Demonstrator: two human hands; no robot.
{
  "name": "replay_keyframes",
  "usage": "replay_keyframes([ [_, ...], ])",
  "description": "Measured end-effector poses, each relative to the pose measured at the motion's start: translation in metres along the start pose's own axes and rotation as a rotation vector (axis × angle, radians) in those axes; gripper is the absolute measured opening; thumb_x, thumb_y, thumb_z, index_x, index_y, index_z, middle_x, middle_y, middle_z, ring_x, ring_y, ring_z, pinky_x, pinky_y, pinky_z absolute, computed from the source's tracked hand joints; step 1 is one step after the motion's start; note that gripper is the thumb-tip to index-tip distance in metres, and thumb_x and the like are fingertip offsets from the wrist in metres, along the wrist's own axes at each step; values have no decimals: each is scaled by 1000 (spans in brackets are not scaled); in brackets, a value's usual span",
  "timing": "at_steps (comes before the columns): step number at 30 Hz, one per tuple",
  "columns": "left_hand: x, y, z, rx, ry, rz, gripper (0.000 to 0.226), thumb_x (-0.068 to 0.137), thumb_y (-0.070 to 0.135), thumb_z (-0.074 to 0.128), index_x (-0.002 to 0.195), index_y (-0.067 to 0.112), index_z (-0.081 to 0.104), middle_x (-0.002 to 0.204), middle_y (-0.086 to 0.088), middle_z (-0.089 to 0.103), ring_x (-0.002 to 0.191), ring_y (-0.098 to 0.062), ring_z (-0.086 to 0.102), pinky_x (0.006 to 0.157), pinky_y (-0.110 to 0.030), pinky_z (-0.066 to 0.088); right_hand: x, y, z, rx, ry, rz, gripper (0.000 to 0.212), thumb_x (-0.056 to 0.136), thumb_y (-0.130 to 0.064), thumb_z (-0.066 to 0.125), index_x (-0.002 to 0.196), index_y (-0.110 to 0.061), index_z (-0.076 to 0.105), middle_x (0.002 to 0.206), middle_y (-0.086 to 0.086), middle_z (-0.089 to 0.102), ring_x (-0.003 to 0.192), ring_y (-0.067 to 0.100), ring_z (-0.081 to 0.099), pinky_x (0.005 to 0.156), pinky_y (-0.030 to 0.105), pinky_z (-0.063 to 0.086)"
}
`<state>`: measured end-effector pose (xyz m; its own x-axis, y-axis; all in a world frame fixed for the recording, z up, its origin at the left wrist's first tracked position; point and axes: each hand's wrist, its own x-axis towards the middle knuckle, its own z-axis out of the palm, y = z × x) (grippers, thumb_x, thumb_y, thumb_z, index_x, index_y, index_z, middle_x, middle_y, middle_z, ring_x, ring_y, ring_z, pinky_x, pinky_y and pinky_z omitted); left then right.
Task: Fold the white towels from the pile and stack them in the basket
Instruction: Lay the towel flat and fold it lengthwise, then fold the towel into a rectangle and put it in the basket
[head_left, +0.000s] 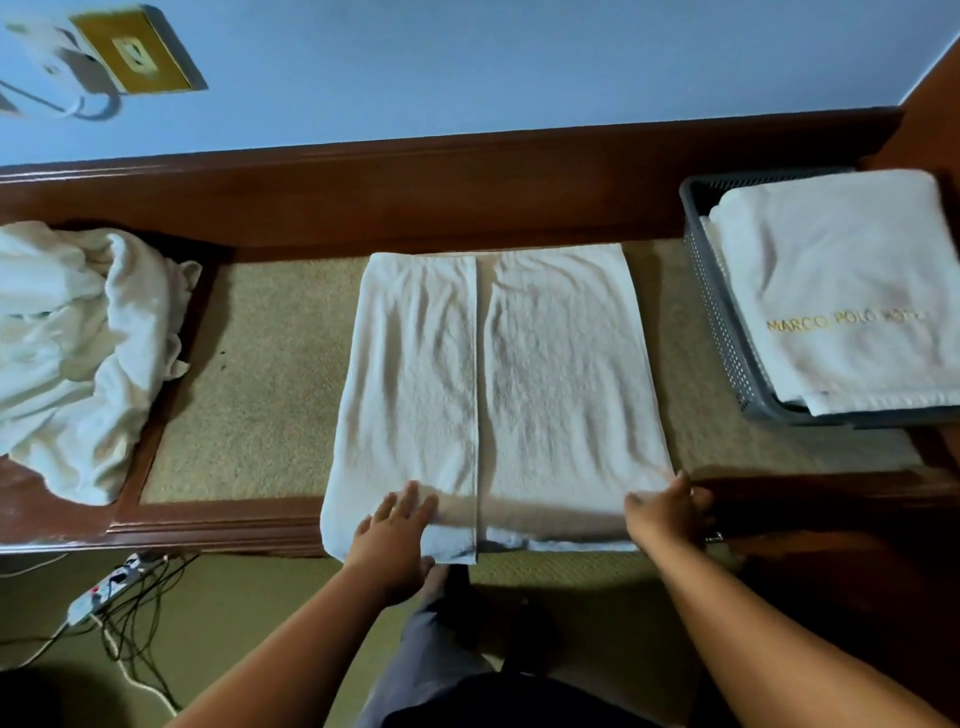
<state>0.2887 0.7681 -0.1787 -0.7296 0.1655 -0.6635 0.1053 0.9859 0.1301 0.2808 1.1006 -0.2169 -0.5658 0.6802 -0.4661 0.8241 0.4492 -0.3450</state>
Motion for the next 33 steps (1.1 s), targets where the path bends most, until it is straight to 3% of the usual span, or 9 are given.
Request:
replay_keyframes([
  [7, 1, -7, 1, -28, -17, 25, 79, 99, 41, 54, 160, 37, 4, 167, 7, -15, 156, -22, -4, 124, -46, 17, 11, -11, -5, -257, -118, -60, 49, 87, -36, 61, 127, -9, 58, 135, 19, 47, 126, 40, 40, 103, 39, 38],
  [11, 4, -15, -2, -115, -1, 59, 66, 101, 35, 52, 158, 38, 19, 168, 13, -2, 155, -20, 6, 119, -46, 30, 4, -15, -9, -191, -166, -63, 43, 77, -39, 63, 113, -16, 64, 121, 15, 61, 115, 36, 53, 94, 37, 47],
  [16, 0, -47, 0, -217, 51, 94, 55, 101, 38, 50, 153, 36, 33, 164, 18, 18, 147, -18, 26, 115, -41, 36, -32, -21, 0, -130, -252, -121, 37, 83, -32, 62, 118, -20, 53, 119, 8, 66, 109, 33, 63, 89, 37, 51],
  [20, -4, -78, 2, -353, 42, 107, 50, 103, 23, 48, 151, 31, 37, 161, 12, 27, 142, -16, 36, 117, -33, 30, -78, -52, 25, 37, -185, -157, 46, 91, -23, 58, 135, -16, 46, 123, 13, 64, 107, 35, 63, 83, 36, 51],
  [23, -10, -97, -4, -575, 19, 86, 45, 105, 25, 47, 149, 30, 40, 149, 8, 43, 129, -14, 50, 110, -30, 39, -128, -88, 57, 192, -148, -218, 42, 94, -23, 56, 135, -17, 47, 120, 12, 66, 103, 34, 64, 78, 35, 50],
  [25, -9, -111, -9, -733, 10, 26, 43, 106, 29, 46, 149, 28, 42, 144, 8, 50, 129, -17, 52, 108, -35, 42, -166, -105, 88, 230, -210, -328, 47, 95, -23, 56, 140, -19, 43, 125, 11, 65, 109, 33, 63, 85, 36, 50],
  [29, -8, -134, -13, -761, 21, 62, 32, 106, 24, 45, 136, 34, 50, 131, 6, 62, 125, -16, 56, 106, -33, 43, -232, -110, 153, 117, -727, -657, 71, 94, -24, 55, 157, -30, 23, 140, -1, 54, 124, 16, 53, 106, 31, 43],
  [31, -12, -140, -16, -721, 19, 130, 31, 106, 19, 45, 126, 44, 47, 121, 16, 64, 118, -5, 59, 97, -23, 44, -244, -99, 173, 125, -708, -663, 65, 94, -22, 52, 154, -34, 30, 125, -1, 58, 111, 14, 56, 101, 30, 45],
  [33, -13, -144, -17, -681, -3, 180, 39, 106, 20, 47, 134, 46, 36, 120, 19, 65, 105, 9, 62, 89, -15, 44, -250, -85, 184, 93, -518, -639, 59, 92, -30, 47, 148, -39, 31, 134, 0, 51, 120, 15, 51, 106, 31, 42],
])
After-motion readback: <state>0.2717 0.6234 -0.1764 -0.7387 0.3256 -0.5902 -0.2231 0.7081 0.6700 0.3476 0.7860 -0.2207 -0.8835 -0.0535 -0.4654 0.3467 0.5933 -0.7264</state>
